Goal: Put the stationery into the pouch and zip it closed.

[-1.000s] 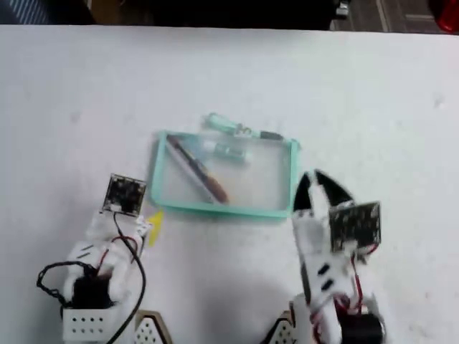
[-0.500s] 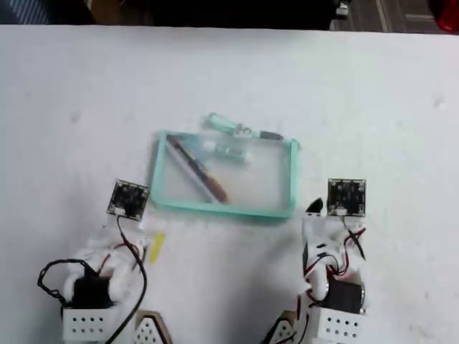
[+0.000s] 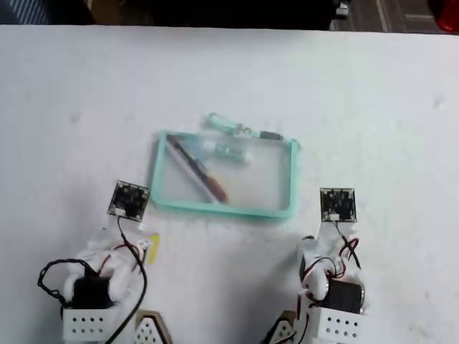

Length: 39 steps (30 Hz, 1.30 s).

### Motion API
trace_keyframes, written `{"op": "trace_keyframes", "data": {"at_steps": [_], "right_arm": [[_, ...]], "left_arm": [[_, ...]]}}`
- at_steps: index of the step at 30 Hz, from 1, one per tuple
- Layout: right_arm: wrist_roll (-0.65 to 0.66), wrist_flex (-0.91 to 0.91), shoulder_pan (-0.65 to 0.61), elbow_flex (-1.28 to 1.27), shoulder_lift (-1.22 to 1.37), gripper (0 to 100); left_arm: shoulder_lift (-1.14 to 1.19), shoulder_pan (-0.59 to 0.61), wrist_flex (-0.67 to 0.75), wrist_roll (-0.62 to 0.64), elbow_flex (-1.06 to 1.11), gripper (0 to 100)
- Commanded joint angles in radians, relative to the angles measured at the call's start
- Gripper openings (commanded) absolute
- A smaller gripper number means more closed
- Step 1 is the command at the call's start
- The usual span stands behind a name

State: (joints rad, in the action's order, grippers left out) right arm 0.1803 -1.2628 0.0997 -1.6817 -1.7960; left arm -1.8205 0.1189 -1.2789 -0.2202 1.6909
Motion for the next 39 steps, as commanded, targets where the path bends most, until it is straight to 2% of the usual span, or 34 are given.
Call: {"op": "trace_keyframes", "data": {"at_steps": [1,4,7,12,39], "right_arm": [[0.003,-0.008,-0.045,-0.009,-0.005,3.8],[0.008,-0.008,-0.099,-0.009,-0.005,3.8],[0.008,-0.008,-0.113,-0.009,-0.005,3.7],[0.009,-0.007,-0.117,-0.009,-0.004,1.3],[0.008,-0.007,-0.119,-0.009,-0.004,1.7]], "left_arm": [[-0.005,0.004,-0.006,0.014,0.002,1],[-0.005,0.005,-0.006,0.014,0.002,6],[-0.005,0.005,-0.006,0.014,0.002,2],[-0.005,0.005,-0.006,0.014,0.002,2],[-0.004,0.004,-0.005,0.012,0.002,2]]}}
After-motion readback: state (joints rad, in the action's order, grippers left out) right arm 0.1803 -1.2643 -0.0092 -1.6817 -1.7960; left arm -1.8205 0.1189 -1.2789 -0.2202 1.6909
